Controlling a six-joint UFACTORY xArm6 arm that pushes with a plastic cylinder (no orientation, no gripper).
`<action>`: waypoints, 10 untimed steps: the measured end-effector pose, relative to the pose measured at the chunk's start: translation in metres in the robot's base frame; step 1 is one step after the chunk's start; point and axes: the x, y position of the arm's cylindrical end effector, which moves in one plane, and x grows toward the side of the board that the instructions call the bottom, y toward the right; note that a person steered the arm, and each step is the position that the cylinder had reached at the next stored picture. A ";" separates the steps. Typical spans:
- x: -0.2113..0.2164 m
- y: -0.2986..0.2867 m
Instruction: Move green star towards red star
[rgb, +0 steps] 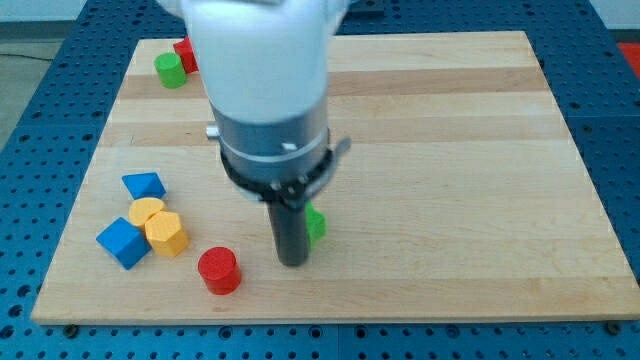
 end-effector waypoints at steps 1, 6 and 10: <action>-0.027 0.005; -0.026 0.105; -0.167 -0.072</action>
